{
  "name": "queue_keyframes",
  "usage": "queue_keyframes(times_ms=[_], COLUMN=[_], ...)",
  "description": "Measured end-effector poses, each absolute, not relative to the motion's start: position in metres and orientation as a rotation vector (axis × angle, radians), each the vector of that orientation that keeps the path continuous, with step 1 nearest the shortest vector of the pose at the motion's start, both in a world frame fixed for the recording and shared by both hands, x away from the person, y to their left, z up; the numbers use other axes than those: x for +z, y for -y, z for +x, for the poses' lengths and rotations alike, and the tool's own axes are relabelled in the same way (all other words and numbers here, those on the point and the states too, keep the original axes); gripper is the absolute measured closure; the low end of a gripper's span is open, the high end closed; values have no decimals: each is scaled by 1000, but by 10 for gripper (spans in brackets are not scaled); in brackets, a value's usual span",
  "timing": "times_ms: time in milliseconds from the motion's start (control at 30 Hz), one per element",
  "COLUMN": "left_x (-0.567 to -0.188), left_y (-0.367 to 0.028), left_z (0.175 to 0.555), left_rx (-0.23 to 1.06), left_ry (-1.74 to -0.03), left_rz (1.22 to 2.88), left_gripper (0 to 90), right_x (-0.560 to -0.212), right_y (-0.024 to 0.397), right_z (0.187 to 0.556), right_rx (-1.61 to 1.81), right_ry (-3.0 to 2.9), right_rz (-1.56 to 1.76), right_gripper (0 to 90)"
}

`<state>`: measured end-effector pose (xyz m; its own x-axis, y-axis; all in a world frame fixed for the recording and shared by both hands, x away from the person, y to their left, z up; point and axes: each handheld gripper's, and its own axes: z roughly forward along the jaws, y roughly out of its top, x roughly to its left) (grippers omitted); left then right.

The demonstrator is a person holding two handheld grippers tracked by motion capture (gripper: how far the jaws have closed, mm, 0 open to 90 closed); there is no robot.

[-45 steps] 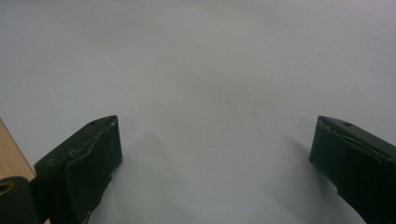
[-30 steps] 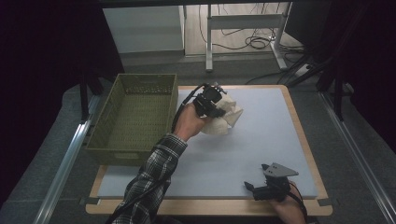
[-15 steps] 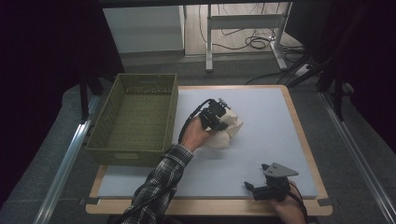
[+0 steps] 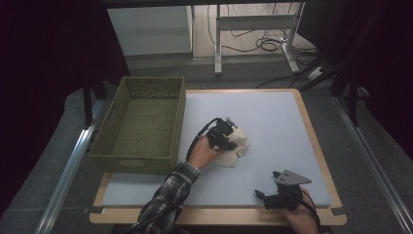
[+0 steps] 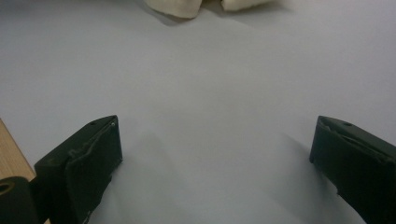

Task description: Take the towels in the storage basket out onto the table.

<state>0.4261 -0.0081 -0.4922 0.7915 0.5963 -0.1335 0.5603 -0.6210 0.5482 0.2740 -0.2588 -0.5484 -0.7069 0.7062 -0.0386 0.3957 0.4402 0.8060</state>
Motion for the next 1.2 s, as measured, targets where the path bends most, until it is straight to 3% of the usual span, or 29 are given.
queue_keyframes(times_ms=[333, 400, 600, 900, 967, 1200], left_x=[-481, -476, -470, -485, -489, -507], left_y=[-1, -6, -20, -37, -38, -44], left_z=[414, 408, 395, 374, 373, 367], left_rx=[96, 115, 163, 214, 217, 240], left_ry=[-823, -817, -831, -849, -854, -881], left_rz=[2333, 2318, 2284, 2277, 2273, 2247], left_gripper=[332, 310, 302, 359, 366, 347], right_x=[-548, -548, -548, -543, -539, -527], right_y=[259, 259, 259, 256, 257, 259], right_z=[274, 274, 274, 275, 277, 295], right_rx=[1158, 1157, 1152, 1103, 1093, 1103], right_ry=[-2328, -2329, -2338, -2362, -2375, -2396], right_rz=[938, 937, 934, 955, 976, 1021], right_gripper=[23, 23, 23, 35, 112, 254])
